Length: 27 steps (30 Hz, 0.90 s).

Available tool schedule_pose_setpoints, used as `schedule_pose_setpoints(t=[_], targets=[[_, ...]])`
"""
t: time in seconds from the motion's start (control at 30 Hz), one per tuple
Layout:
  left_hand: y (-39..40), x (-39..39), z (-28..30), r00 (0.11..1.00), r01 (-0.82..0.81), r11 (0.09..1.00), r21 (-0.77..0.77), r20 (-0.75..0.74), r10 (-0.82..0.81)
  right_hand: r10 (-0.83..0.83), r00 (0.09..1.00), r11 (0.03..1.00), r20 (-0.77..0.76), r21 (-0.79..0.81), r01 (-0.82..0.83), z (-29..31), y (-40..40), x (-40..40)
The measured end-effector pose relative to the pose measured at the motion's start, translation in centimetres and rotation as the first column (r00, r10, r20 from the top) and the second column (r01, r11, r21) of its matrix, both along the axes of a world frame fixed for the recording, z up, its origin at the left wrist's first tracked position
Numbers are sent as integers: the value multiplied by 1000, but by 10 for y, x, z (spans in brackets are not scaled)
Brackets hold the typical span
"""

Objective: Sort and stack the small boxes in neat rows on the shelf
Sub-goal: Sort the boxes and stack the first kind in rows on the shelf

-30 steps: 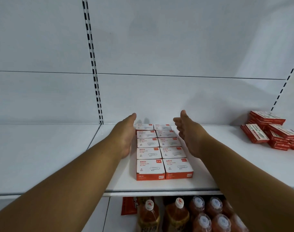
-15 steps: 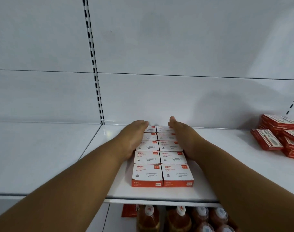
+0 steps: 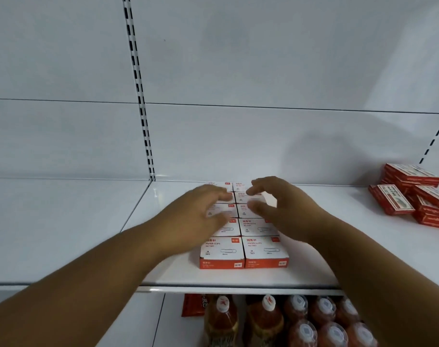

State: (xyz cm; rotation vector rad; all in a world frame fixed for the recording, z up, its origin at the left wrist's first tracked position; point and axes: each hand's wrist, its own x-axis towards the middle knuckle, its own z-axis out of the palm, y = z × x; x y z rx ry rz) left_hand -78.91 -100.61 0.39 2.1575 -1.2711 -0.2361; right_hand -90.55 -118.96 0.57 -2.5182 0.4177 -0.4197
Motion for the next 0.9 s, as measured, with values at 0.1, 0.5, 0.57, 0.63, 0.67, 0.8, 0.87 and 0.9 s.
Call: schedule_pose_setpoints(t=[0.1, 0.5, 0.57, 0.63, 0.67, 0.8, 0.87, 0.9], targets=[[32, -15, -8, 977, 159, 981, 107, 123, -172, 188, 982, 976, -13, -106, -189, 1, 3, -41], [29, -16, -33, 933, 149, 989, 4, 331, -142, 215, 968, 958, 128, -219, -184, -32, 10, -54], [29, -18, -34, 940, 133, 991, -16, 320, -121, 212, 969, 959, 128, -221, -180, -34, 11, -55], [28, -21, -35, 944, 111, 993, -34, 315, -94, 215, 966, 957, 141, -228, -179, -37, 12, -56], [27, -24, -36, 945, 95, 995, -41, 319, -77, 214, 966, 957, 148, -229, -177, -37, 12, -56], [22, -32, -35, 935, 38, 997, -62, 354, -14, 201, 968, 962, 152, -218, -165, -39, 13, -56], [21, -33, -35, 937, 24, 998, -57, 350, -2, 194, 970, 962, 149, -223, -159, -39, 13, -56], [21, -33, -35, 937, 19, 998, -55, 350, 1, 194, 970, 962, 147, -223, -158, -39, 14, -56]])
